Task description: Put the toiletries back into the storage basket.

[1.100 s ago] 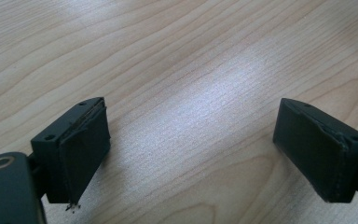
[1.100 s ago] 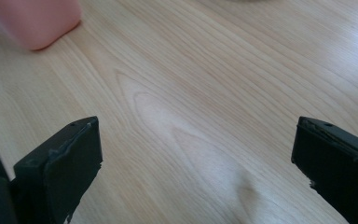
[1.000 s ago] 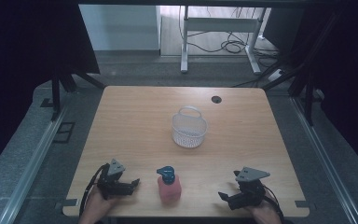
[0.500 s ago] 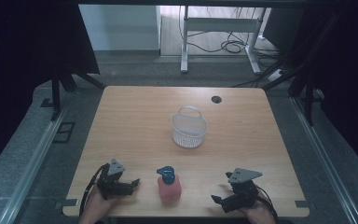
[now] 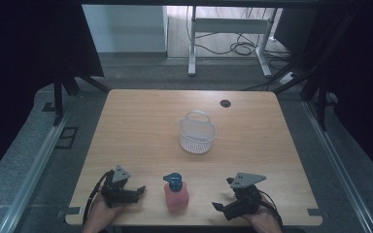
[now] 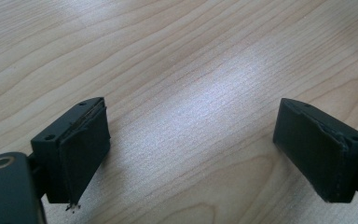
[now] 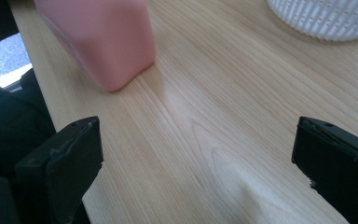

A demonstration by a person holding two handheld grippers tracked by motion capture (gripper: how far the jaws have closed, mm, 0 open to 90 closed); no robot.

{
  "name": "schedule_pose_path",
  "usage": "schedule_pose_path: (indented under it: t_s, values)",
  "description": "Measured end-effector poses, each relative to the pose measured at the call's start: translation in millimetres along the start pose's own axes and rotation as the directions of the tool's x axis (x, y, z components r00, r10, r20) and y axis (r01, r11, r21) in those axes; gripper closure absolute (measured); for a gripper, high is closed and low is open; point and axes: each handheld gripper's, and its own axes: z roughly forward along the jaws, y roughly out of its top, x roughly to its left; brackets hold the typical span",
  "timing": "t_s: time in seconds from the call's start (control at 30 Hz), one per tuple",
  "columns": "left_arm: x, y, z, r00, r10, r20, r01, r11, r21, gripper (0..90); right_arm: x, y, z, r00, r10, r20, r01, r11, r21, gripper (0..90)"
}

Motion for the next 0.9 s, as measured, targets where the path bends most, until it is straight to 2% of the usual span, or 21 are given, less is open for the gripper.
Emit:
schedule_pose_path:
  t_s: [0.23,0.57,0.7,0.9]
  values:
    - [0.1,0.0,0.0,1.0,0.0,0.001,0.0,1.0,0.0,10.5,5.6,8.4,4.1,0.9998,-0.009,-0.015,0.009,1.0,-0.013,3.8]
    - [0.1,0.0,0.0,1.0,0.0,0.0,0.0,1.0,0.0,10.5,15.0,22.4,12.3,0.9976,-0.023,-0.066,0.021,0.999,-0.032,8.2]
    - [0.1,0.0,0.0,1.0,0.0,0.001,0.0,1.0,0.0,10.5,18.4,28.4,15.2,0.995,-0.023,-0.097,0.018,0.999,-0.048,12.6]
    - [0.1,0.0,0.0,1.0,0.0,0.0,0.0,1.0,0.0,10.5,21.5,35.1,18.1,0.9937,-0.03,-0.108,0.023,0.998,-0.065,13.9]
